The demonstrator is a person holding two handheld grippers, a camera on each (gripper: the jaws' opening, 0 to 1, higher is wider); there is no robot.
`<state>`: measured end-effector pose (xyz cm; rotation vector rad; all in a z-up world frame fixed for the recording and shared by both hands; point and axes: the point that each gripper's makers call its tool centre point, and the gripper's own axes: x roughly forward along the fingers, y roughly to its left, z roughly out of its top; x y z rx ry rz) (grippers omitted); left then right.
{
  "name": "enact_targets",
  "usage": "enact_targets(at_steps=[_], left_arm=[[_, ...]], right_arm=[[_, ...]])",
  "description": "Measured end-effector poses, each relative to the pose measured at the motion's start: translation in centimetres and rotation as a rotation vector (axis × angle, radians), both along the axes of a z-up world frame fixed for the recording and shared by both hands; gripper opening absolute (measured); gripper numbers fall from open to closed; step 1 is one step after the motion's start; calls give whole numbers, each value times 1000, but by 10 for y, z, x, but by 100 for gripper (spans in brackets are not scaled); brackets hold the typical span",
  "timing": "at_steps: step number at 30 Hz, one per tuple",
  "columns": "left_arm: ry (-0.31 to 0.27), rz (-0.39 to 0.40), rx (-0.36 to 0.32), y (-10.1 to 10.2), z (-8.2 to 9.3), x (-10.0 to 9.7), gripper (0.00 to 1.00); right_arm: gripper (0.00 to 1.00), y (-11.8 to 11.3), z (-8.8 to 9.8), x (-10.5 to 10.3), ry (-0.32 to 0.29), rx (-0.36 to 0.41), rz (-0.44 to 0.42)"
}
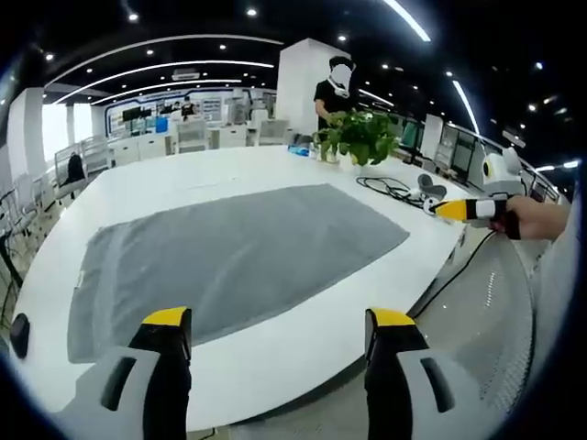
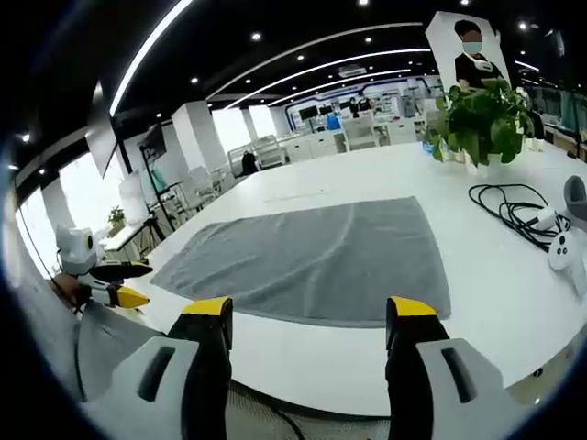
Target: Fold the towel on the table until its edges align and the towel forms a compact rectangular stack.
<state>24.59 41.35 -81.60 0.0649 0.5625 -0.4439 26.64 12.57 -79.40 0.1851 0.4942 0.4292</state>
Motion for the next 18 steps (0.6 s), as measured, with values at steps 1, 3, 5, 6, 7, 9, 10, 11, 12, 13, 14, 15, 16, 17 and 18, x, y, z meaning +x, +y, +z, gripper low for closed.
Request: enact_targets(at_steps=[1, 3, 5, 6, 7, 9, 10, 11, 12, 13, 14, 15, 16, 17, 18], left_arm=[[0, 1, -1, 0, 0, 0, 79], [0, 7, -6, 1, 0, 0, 79], [1, 9, -7, 1, 0, 0, 79], [2, 7, -6, 1, 0, 0, 79], [3, 5, -4, 1, 0, 0, 79], [2, 0, 3, 0, 0, 0, 79], [2, -4, 5, -1, -1, 0, 79], [3, -6, 7, -1, -1, -1, 78], [3, -7, 10, -1, -1, -1, 78], [3, -9, 13, -1, -1, -1, 78], [4, -10, 14, -1, -2, -1, 78], [4, -12, 17, -2, -2, -1, 78], [6, -13, 18, -2, -2, -1, 78], [7, -14, 19, -2, -2, -2, 78], [9, -15, 19, -2, -2, -2, 77]], right_arm=[[68, 0, 0, 0, 1, -1, 0], [68, 0, 0, 0, 1, -1, 0], [68, 0, -1, 0, 1, -1, 1], [68, 0, -1, 0, 3, -1, 2], [68, 0, -1, 0, 3, -1, 3], [67, 0, -1, 0, 4, -2, 4], [67, 0, -1, 0, 5, -2, 5], [67, 1, -1, 0, 6, -1, 5], [67, 1, -1, 0, 6, -1, 6], [67, 1, -1, 0, 7, 0, 6], [67, 1, -2, 0, 8, 0, 7], [67, 1, -2, -1, 9, 1, 7], [67, 1, -2, -1, 10, 1, 8], [67, 1, -2, -1, 11, 0, 8], [66, 2, -2, -1, 13, -1, 9]])
